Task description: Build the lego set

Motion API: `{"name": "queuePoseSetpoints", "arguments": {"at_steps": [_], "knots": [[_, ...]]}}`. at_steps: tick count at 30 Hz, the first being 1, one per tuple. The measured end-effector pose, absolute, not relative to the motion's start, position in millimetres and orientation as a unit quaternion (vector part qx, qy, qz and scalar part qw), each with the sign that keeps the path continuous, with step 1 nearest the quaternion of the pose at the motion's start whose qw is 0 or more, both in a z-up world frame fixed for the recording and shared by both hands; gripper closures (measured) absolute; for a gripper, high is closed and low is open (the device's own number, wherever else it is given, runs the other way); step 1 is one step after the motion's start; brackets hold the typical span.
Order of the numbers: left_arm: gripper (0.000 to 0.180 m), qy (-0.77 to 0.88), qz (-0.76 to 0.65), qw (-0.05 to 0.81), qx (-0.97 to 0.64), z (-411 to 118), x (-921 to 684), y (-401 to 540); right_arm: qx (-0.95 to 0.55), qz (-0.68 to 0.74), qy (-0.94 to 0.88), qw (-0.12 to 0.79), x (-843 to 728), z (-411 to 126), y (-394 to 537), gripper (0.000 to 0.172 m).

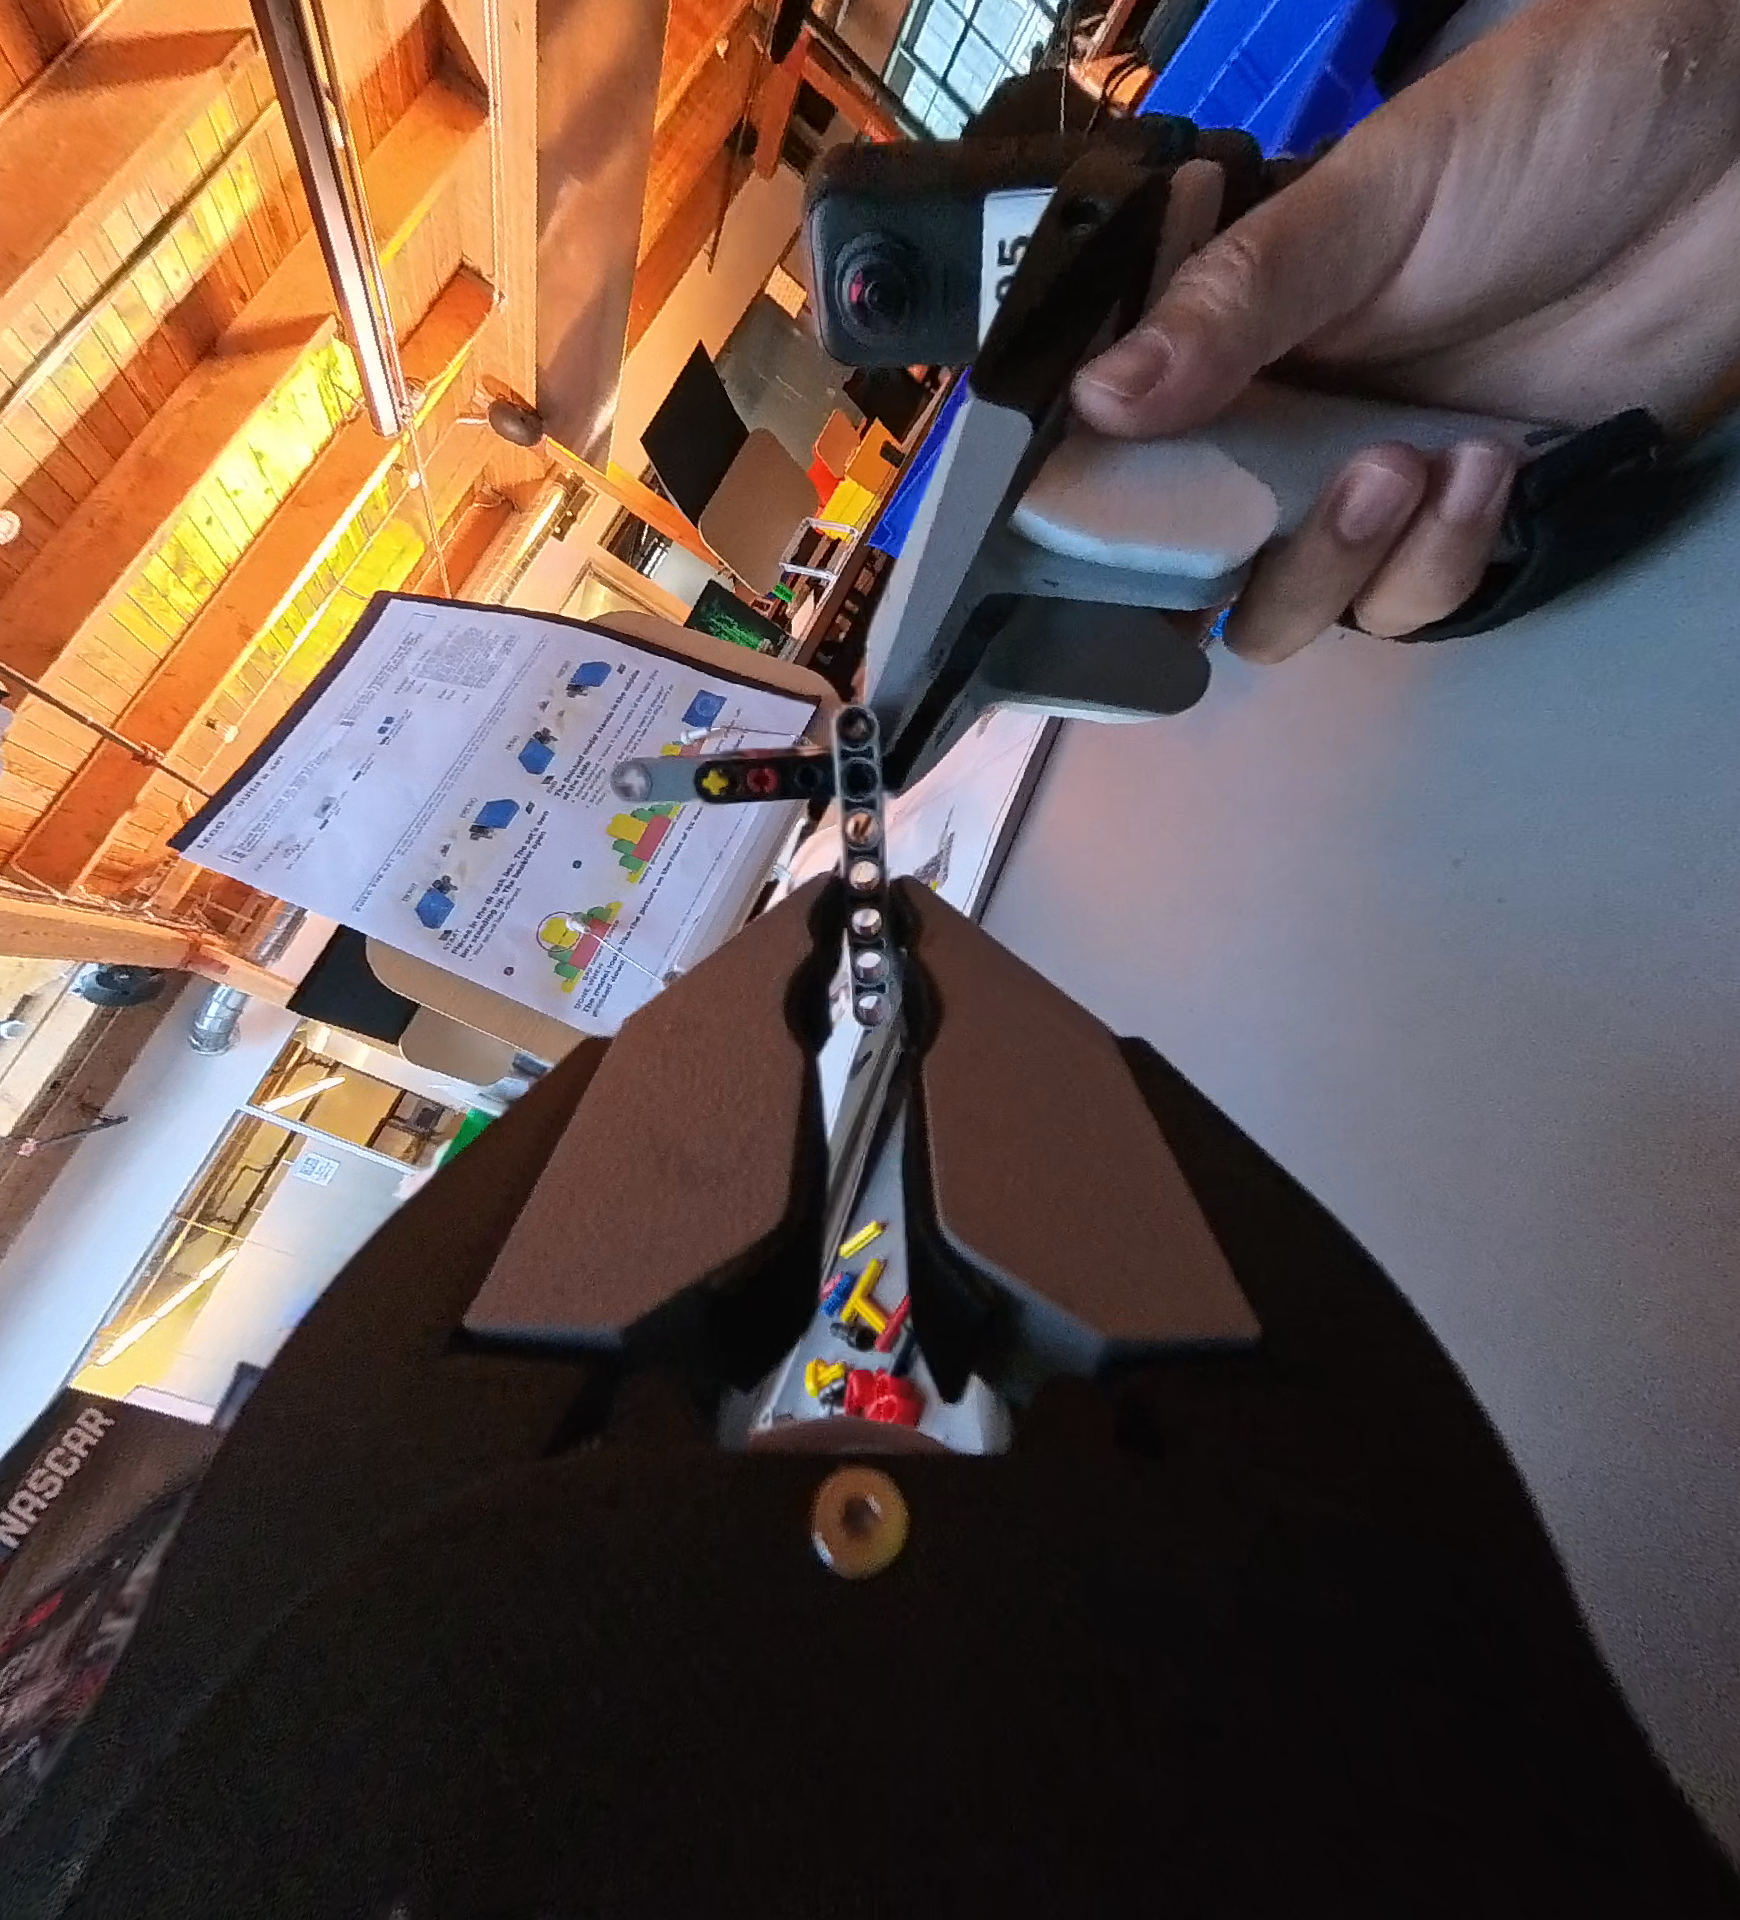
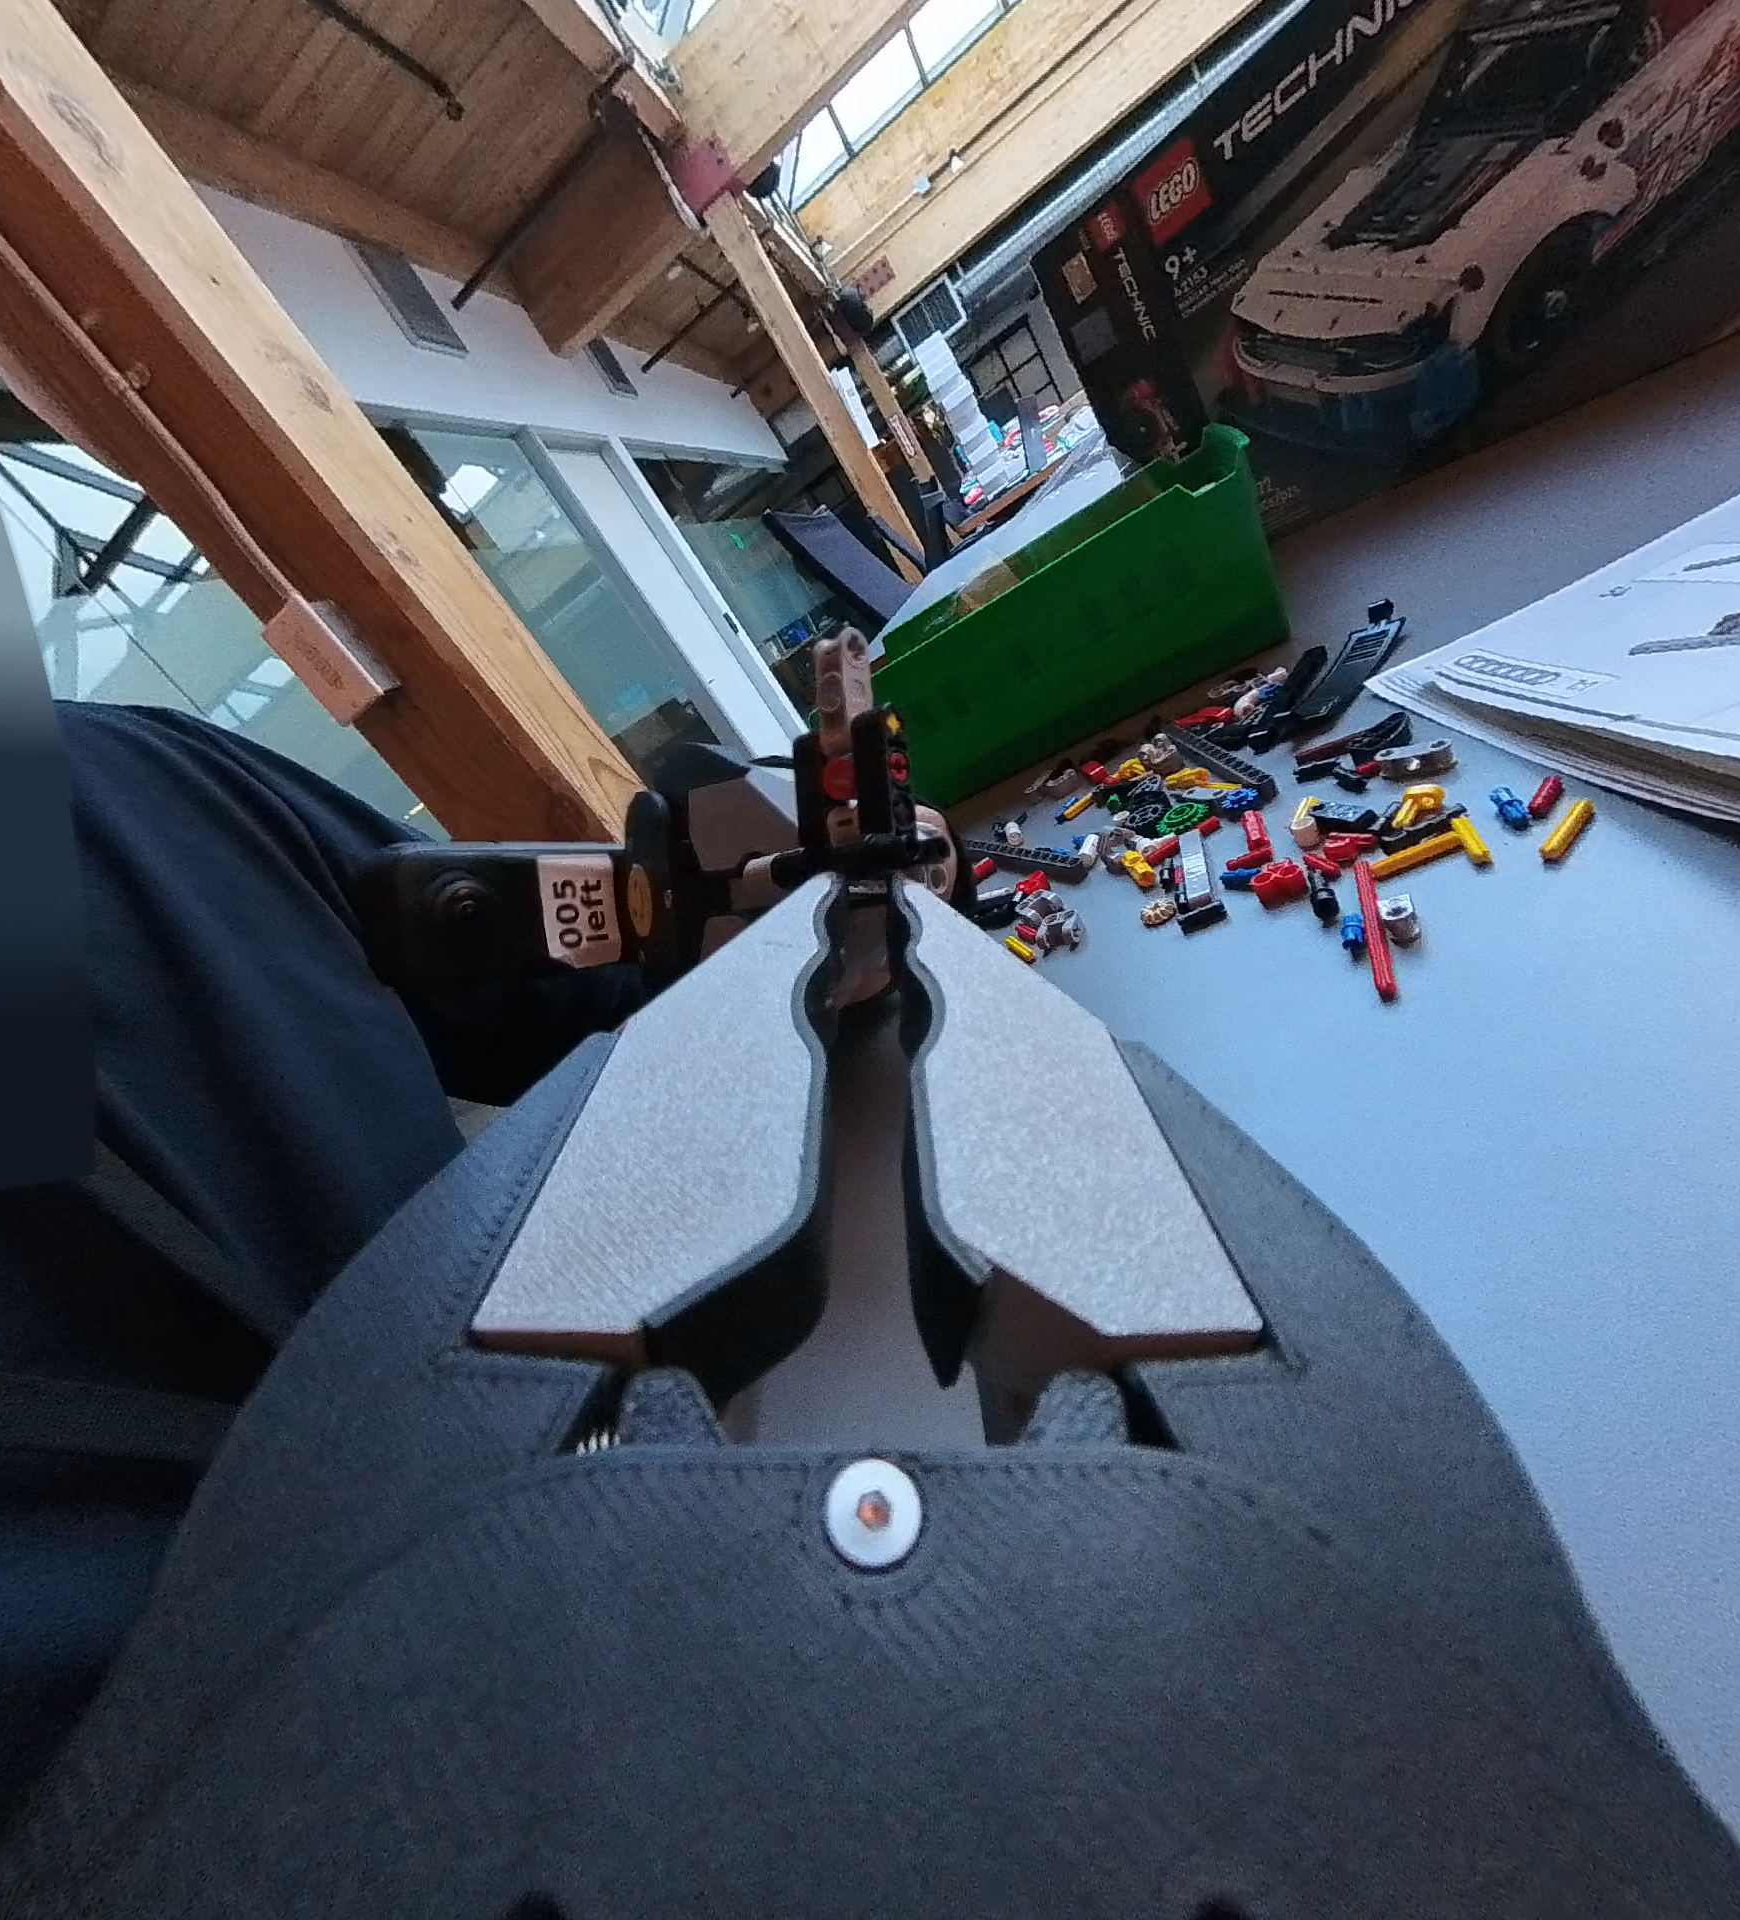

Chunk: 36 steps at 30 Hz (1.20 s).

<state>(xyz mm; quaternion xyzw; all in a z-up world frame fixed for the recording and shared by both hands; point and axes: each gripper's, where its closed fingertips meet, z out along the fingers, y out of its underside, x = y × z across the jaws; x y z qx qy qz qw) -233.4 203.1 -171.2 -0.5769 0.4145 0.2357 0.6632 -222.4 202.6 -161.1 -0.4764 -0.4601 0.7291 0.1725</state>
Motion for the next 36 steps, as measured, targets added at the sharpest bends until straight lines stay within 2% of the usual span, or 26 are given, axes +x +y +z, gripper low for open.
{"name": "queuePoseSetpoints", "arguments": {"at_steps": [2,5,11,14,16,25,29,33,36], "knots": [[0.176,0.409,0.226,0.668,-0.579,-171,-235,204,-0.471,0.733,-0.463,0.165,-221,-160,202,0.167],[0.176,0.407,0.222,0.668,-0.582,-172,-239,205,-0.476,0.739,-0.447,0.162,-222,-158,208,0.151],[0.176,0.429,0.231,0.662,-0.57,-176,-235,203,-0.48,0.719,-0.462,0.197,-219,-157,217,0.149],[0.176,0.45,0.222,0.657,-0.562,-182,-229,201,-0.477,0.704,-0.484,0.207,-217,-159,217,0.138],[0.176,0.454,0.226,0.65,-0.565,-184,-229,202,-0.474,0.687,-0.511,0.205,-215,-165,212,0.136],[0.176,0.49,0.312,0.534,-0.614,-226,-246,218,-0.508,0.548,-0.6,0.286,-224,-198,216,0.128],[0.176,0.497,0.339,0.508,-0.616,-232,-248,220,-0.517,0.479,-0.642,0.302,-227,-217,216,0.131],[0.176,0.503,0.364,0.485,-0.617,-238,-250,222,-0.519,0.426,-0.666,0.325,-228,-227,220,0.154],[0.176,0.497,0.353,0.486,-0.626,-239,-252,222,-0.523,0.406,-0.676,0.323,-227,-233,223,0.149]]}}
